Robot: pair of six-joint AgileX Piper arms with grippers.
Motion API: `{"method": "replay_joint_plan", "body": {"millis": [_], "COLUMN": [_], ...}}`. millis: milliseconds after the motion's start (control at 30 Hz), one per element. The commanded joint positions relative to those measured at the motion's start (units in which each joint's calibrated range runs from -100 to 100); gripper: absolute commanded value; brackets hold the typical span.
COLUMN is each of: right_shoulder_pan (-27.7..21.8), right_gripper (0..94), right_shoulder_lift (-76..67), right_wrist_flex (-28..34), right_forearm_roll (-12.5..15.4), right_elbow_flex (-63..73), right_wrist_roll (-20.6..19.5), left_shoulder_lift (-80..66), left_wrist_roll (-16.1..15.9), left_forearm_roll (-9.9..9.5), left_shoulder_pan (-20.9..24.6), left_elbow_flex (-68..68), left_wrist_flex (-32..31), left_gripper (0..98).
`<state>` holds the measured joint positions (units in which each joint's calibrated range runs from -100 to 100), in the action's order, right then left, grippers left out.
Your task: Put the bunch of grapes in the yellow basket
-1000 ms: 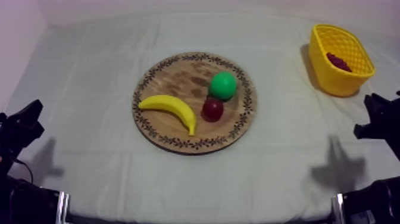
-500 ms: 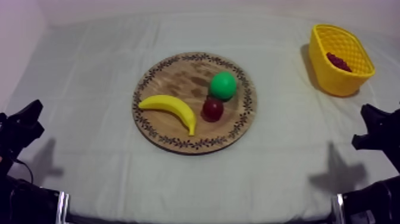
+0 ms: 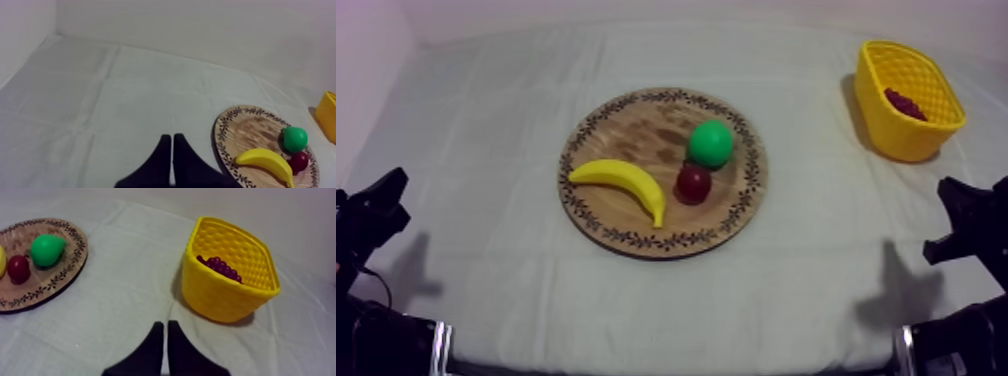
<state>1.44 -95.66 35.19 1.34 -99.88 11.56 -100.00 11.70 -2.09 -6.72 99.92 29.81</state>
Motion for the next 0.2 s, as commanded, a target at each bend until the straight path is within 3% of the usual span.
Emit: {"method": "replay_joint_plan", "body": {"millis": [0,167], "right_shoulder_pan": [0.0,0.0], "right_gripper": [0.5,0.5], "right_shoulder_lift": [0.0,0.0], "right_wrist_flex": [-0.1,-0.1], "right_forearm_roll": [0.0,0.0], "right_elbow_flex": [0.0,0.0], "right_wrist_roll": [0.0,0.1], "left_shoulder_lift": [0.0,0.0], "left_wrist_roll": [0.0,0.0], "left_forearm_roll": [0.02,0.02], "left_shoulder_pan": [0.0,0.0], "left_elbow_flex": [0.0,0.0], "left_wrist_flex": [0.0,0.0], "left_gripper": [0.1,0.1]}}
